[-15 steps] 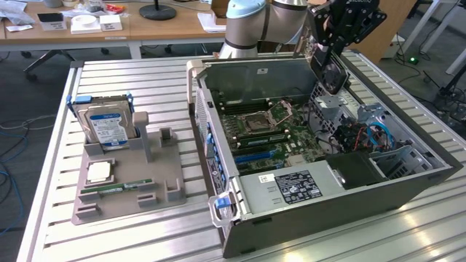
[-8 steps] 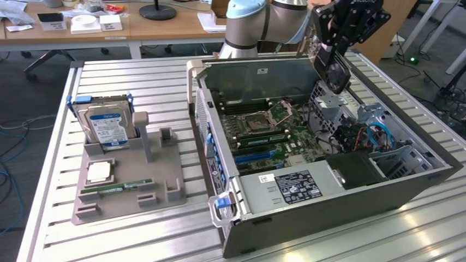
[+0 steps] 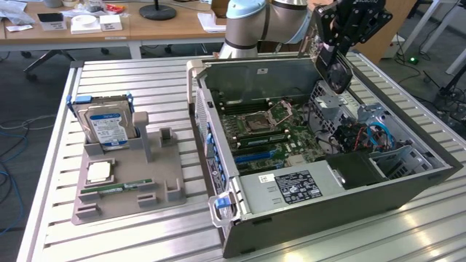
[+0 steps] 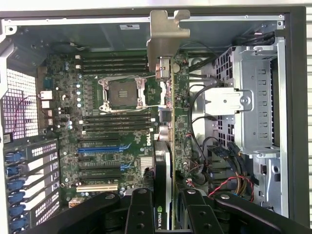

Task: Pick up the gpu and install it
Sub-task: 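Pick up the gpu and move the gpu toward the slot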

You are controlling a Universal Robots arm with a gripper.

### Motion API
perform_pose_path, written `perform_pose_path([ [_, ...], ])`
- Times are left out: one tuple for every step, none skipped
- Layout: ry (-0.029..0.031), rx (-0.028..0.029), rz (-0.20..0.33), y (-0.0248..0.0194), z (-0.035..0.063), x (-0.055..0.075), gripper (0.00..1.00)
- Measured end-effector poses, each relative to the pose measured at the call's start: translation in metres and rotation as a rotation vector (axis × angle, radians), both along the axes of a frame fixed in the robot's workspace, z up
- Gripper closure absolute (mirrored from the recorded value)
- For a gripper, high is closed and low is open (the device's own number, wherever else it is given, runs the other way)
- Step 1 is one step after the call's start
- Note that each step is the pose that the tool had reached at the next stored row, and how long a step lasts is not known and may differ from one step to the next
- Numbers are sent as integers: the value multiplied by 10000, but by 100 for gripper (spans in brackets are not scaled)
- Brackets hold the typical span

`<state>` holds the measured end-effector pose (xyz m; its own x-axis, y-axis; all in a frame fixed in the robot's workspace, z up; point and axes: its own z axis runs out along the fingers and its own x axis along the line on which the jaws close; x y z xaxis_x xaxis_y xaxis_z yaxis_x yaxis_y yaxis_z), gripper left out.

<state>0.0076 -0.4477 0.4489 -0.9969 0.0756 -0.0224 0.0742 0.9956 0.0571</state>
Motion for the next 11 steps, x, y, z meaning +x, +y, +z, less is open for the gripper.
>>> perform_pose_path([
  [0,1,2,0,0,9,73],
  [0,0,1,0,0,22,73],
  [0,1,-1,0,0,40,73],
  [0,1,0,0,0,59,73],
  [0,1,1,0,-1,79,73],
  [0,1,1,0,-1,100,73],
  [0,0,0,0,0,122,73],
  [0,1,0,0,-1,146,73],
  [0,1,0,0,-1,168,73],
  [0,1,0,0,-1,191,73],
  [0,1,0,0,-1,215,73],
])
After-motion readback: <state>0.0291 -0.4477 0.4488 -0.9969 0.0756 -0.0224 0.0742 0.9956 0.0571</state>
